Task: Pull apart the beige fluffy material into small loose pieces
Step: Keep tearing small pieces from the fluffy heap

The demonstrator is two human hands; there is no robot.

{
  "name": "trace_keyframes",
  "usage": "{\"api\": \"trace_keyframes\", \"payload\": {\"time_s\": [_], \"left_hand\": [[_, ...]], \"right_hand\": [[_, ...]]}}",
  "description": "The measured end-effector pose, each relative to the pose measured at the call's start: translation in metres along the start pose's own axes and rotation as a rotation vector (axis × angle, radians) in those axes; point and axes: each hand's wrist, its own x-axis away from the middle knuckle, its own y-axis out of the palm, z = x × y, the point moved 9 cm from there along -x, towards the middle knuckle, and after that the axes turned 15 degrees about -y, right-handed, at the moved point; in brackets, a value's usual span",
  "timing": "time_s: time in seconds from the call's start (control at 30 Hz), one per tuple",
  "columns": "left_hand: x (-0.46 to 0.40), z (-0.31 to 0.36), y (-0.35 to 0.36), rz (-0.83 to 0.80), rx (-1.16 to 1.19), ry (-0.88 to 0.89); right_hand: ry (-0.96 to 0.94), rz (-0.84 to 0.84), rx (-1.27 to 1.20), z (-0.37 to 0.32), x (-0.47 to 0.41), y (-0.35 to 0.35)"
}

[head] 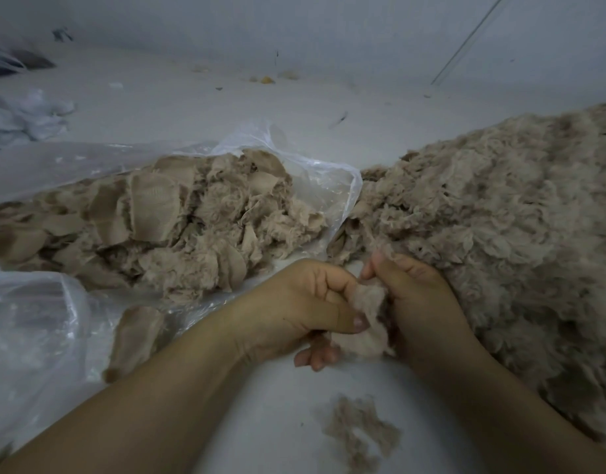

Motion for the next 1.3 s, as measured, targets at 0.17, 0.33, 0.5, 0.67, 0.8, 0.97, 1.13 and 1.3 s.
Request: {"api": "trace_keyframes", "payload": {"time_s": [0.17, 0.33, 0.5, 0.67, 0.8, 0.97, 1.13, 1.3], "left_hand": [[-0.002, 0.010, -0.030, 0.320, 0.088, 0.144], [0.006, 0.018, -0.047, 0.408, 0.160, 0.245], [0.002, 0.014, -0.042, 0.421, 0.084, 0.208], [0.000, 0.010, -0.041, 0.428, 0.081, 0.185], [0.000, 0.006, -0.046, 0.461, 0.157, 0.184], [0.001, 0.007, -0.052, 0.497, 0.235, 0.223], [0.001, 0.009, -0.045, 0.465, 0.137, 0.240], [0.007, 0.014, -0.049, 0.513, 0.133, 0.255]], "right_hand": [[-0.054, -0.102, -0.024, -0.003, 0.000, 0.010], [-0.016, -0.097, -0.021, -0.001, -0.001, 0.011], [-0.058, -0.124, -0.038, -0.006, 0.000, 0.010], [-0.130, -0.248, -0.051, -0.018, 0.005, 0.028], [-0.092, -0.139, 0.067, -0.007, -0.001, 0.013], [-0.081, -0.143, 0.026, -0.007, 0.001, 0.016], [-0.131, -0.274, -0.068, -0.018, 0.006, 0.030], [-0.033, -0.078, -0.046, 0.000, -0.003, 0.008]]}}
